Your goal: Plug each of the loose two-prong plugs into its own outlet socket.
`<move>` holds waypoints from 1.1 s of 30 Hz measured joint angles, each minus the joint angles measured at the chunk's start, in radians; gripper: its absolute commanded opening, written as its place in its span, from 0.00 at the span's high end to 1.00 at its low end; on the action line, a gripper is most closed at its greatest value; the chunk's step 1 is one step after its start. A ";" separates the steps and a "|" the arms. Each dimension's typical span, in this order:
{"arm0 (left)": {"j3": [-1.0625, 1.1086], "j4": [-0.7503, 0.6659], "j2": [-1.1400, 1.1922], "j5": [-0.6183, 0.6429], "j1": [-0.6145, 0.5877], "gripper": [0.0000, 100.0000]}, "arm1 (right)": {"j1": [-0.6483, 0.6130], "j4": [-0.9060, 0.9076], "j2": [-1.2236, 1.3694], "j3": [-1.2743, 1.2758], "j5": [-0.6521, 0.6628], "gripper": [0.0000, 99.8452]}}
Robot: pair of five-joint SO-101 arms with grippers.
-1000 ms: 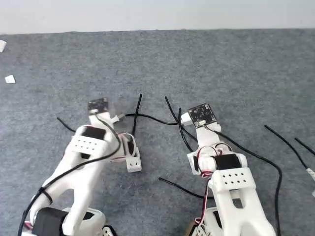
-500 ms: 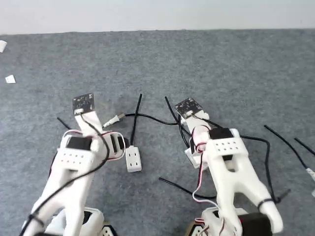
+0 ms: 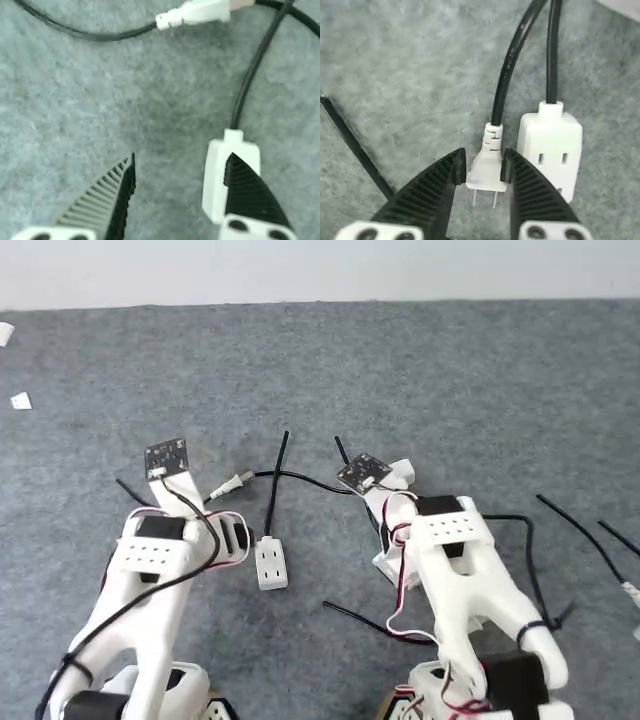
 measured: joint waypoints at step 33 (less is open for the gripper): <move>-0.009 -0.025 0.035 0.000 -0.002 0.73 | -0.005 -0.032 0.215 -0.118 -0.009 0.92</move>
